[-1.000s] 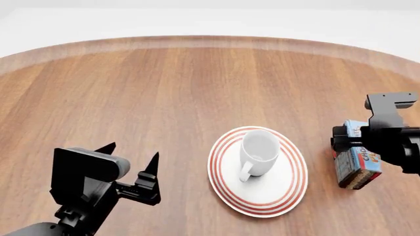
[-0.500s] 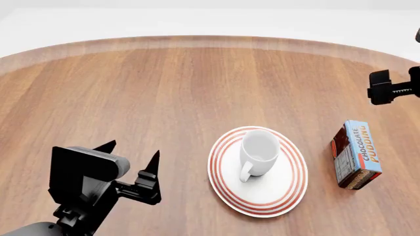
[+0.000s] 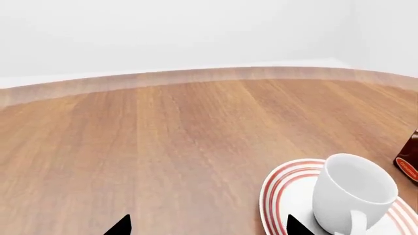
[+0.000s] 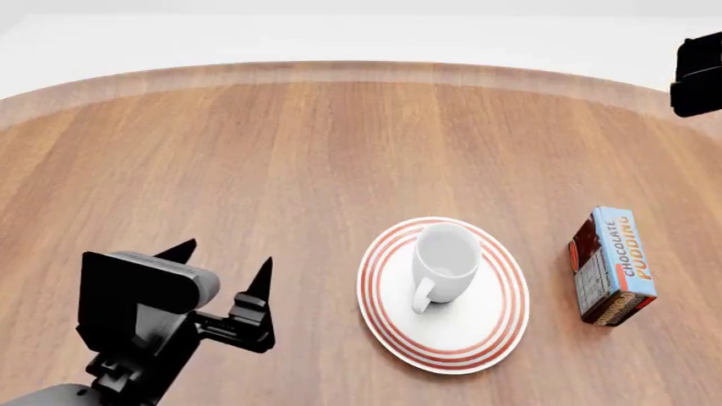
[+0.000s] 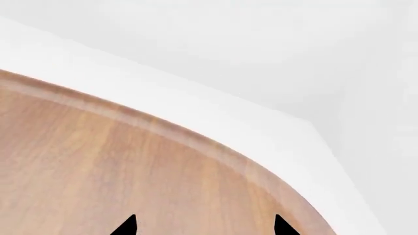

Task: Pick up the white mug and put it on the plate, and put the chocolate pudding to the right of the plate.

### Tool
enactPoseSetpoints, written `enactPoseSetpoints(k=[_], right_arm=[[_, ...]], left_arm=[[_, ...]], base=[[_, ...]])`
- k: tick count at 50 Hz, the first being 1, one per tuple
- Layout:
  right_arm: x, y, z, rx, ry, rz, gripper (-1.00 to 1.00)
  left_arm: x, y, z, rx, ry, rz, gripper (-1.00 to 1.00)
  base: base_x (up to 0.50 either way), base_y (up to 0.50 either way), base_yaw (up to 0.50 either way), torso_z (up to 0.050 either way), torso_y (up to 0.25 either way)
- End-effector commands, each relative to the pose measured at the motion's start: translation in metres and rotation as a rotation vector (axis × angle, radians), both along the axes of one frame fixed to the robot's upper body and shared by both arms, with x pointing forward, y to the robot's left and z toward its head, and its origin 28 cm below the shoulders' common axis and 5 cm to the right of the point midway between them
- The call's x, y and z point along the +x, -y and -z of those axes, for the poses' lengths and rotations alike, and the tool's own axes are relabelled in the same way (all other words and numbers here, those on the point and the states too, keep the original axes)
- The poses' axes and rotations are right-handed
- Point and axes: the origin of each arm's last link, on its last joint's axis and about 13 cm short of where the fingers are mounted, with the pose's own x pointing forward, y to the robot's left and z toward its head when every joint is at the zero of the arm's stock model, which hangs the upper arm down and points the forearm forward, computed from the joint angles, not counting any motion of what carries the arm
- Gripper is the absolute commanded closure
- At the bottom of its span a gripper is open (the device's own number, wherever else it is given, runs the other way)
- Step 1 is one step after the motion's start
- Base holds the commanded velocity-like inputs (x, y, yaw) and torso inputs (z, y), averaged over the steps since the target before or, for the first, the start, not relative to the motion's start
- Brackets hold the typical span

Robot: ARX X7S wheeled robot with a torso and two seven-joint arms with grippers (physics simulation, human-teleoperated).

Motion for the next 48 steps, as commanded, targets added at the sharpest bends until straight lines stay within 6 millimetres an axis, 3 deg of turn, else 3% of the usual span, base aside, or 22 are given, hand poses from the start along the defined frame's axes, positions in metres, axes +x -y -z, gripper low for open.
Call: enactPoseSetpoints(k=[1, 13, 25, 34, 42, 48], right_arm=[[-0.038, -0.025, -0.004, 0.024, 0.234, -0.102, -1.0], [-0.067, -0.041, 0.025, 0.183, 0.429, -0.12, -1.0], [-0.082, -0.044, 0.055, 0.269, 0.455, -0.139, -1.0], [-0.089, -0.059, 0.086, 0.322, 0.487, -0.176, -1.0], [-0.092, -0.071, 0.114, 0.335, 0.548, -0.165, -1.0], [-0.099, -0.079, 0.125, 0.345, 0.59, -0.176, -1.0]], left_arm=[[0.001, 0.003, -0.006, -0.027, 0.044, 0.025, -1.0], [-0.01, 0.002, -0.013, -0.004, 0.096, 0.011, -1.0], [-0.018, 0.003, -0.017, 0.024, 0.135, -0.015, -1.0], [-0.03, -0.004, -0.02, 0.052, 0.204, -0.13, -1.0], [-0.046, -0.015, -0.01, 0.083, 0.266, -0.278, -1.0], [-0.055, -0.027, -0.007, 0.077, 0.299, -0.378, -1.0]], base=[[0.0, 0.0, 0.0, 0.0, 0.0], [0.0, 0.0, 0.0, 0.0, 0.0], [0.0, 0.0, 0.0, 0.0, 0.0], [0.0, 0.0, 0.0, 0.0, 0.0], [0.0, 0.0, 0.0, 0.0, 0.0], [0.0, 0.0, 0.0, 0.0, 0.0]])
